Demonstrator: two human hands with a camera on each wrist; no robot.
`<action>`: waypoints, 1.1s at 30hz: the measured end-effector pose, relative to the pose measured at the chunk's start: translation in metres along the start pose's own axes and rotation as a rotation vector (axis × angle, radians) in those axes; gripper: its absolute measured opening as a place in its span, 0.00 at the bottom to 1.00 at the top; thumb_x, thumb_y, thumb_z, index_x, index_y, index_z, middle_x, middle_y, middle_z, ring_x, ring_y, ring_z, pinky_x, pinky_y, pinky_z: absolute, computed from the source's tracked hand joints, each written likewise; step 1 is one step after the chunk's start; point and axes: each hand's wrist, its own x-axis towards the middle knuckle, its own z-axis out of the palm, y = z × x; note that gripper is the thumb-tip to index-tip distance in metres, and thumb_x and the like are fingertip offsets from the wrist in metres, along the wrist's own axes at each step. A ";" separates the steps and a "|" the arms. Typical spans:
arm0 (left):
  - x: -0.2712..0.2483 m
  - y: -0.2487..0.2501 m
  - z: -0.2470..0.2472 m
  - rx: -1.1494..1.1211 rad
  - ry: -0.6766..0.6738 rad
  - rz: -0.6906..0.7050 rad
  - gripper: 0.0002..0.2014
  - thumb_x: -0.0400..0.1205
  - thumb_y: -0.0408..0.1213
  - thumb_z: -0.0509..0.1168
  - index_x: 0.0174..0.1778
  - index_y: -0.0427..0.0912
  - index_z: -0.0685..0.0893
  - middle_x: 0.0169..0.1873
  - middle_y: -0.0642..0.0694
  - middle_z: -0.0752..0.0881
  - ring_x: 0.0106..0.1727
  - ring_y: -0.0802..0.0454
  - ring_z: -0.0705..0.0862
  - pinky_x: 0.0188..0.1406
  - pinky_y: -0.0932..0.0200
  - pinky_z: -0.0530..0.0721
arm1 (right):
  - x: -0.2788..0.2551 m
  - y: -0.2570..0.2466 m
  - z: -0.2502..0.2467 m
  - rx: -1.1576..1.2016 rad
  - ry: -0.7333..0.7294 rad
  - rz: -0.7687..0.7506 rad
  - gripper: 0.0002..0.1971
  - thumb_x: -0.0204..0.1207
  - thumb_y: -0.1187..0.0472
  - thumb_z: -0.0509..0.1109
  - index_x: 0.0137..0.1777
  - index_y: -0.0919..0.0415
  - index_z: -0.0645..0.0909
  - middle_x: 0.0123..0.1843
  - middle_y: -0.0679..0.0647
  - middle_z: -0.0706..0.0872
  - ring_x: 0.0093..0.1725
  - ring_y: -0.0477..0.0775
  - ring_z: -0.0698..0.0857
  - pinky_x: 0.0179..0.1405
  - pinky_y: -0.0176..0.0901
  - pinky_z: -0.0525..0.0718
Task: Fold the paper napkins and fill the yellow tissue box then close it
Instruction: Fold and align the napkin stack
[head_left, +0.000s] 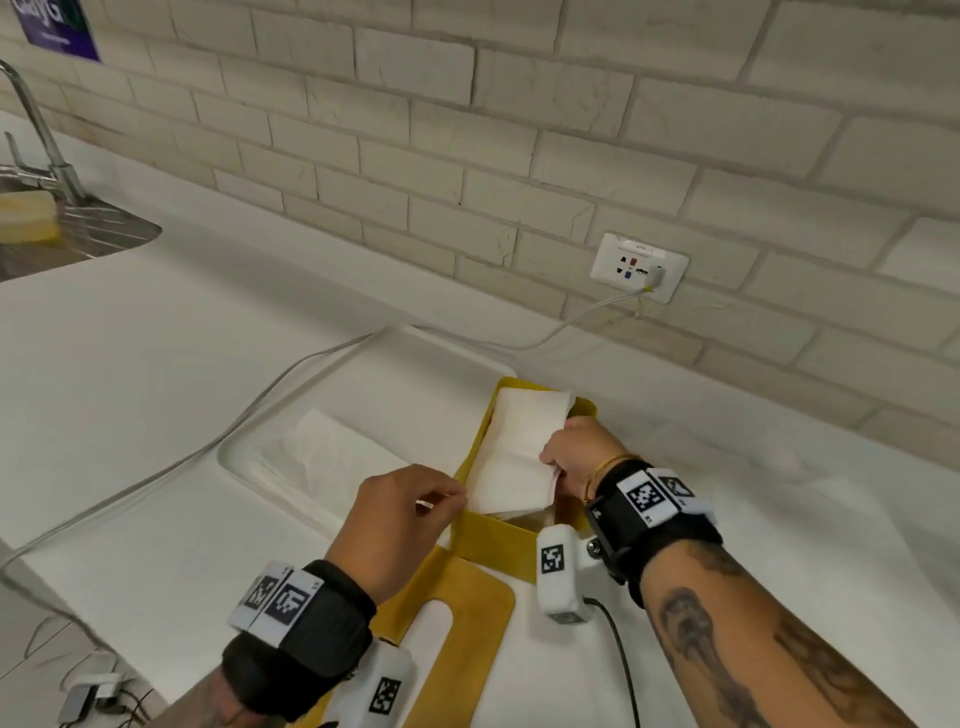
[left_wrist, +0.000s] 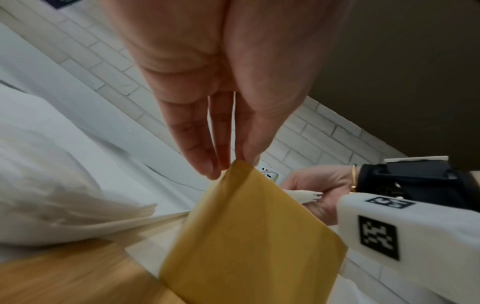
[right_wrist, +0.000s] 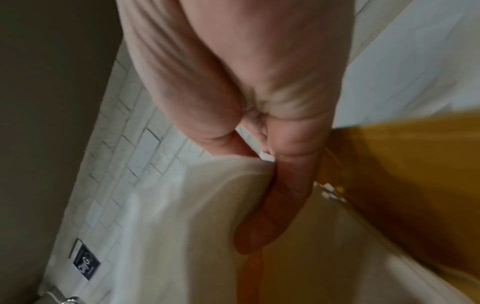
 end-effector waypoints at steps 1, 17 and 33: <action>-0.001 -0.002 0.000 -0.011 0.002 0.004 0.04 0.82 0.37 0.74 0.51 0.48 0.93 0.45 0.62 0.90 0.52 0.70 0.85 0.49 0.78 0.81 | -0.001 -0.001 0.003 -0.055 -0.007 0.017 0.07 0.77 0.75 0.64 0.53 0.72 0.79 0.58 0.71 0.84 0.62 0.72 0.85 0.66 0.70 0.84; 0.000 -0.006 0.001 -0.014 -0.013 0.026 0.04 0.83 0.40 0.73 0.51 0.51 0.93 0.45 0.62 0.89 0.46 0.65 0.87 0.50 0.73 0.83 | -0.021 -0.008 0.028 -0.412 0.099 0.157 0.27 0.87 0.67 0.62 0.83 0.76 0.61 0.80 0.71 0.72 0.78 0.68 0.74 0.73 0.51 0.75; 0.000 -0.006 0.001 -0.009 -0.011 0.035 0.05 0.83 0.38 0.73 0.51 0.48 0.94 0.46 0.58 0.91 0.46 0.65 0.87 0.51 0.69 0.85 | -0.038 -0.015 0.047 -0.984 -0.355 -0.086 0.18 0.85 0.58 0.66 0.71 0.64 0.83 0.71 0.59 0.85 0.67 0.62 0.85 0.66 0.50 0.83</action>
